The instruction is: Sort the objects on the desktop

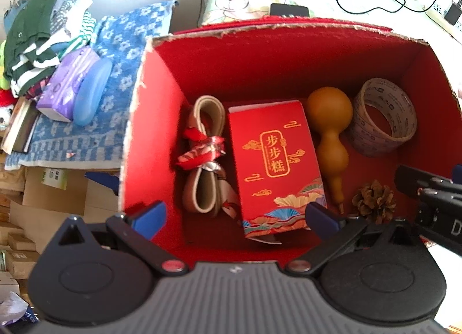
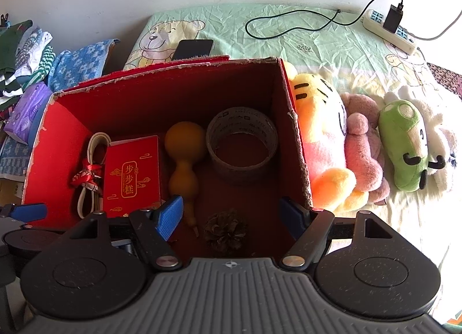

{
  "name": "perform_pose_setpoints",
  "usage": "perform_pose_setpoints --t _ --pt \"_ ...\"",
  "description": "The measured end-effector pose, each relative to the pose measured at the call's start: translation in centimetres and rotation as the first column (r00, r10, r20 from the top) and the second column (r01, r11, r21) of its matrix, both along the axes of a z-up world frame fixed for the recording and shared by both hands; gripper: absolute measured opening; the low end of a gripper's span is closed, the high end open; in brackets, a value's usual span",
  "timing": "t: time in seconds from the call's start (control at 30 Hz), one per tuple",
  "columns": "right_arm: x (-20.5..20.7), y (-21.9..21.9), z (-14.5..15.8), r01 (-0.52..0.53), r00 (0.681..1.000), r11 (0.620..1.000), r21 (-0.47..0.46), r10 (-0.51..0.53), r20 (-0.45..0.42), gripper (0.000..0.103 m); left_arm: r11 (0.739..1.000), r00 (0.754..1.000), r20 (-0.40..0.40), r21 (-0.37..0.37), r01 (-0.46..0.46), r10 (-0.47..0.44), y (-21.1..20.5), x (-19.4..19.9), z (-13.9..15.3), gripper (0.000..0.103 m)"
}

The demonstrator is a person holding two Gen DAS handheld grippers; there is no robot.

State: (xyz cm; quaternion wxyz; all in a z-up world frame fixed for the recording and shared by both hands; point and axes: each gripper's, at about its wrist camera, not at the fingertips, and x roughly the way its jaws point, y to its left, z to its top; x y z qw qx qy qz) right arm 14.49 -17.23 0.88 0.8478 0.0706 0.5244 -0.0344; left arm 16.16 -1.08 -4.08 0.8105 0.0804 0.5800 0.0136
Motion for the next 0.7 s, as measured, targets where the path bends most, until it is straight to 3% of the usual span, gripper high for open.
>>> perform_pose_setpoints --t 0.33,0.7 --pt "-0.8 -0.6 0.1 0.001 1.0 1.0 0.01 -0.001 -0.01 0.076 0.999 0.999 0.02 -0.013 -0.029 0.029 0.4 -0.9 1.7 0.102" --pt "-1.9 -1.3 0.4 -0.012 1.0 1.0 0.029 0.012 0.01 0.075 0.999 0.999 0.026 -0.021 -0.036 0.037 -0.3 -2.4 1.6 0.102"
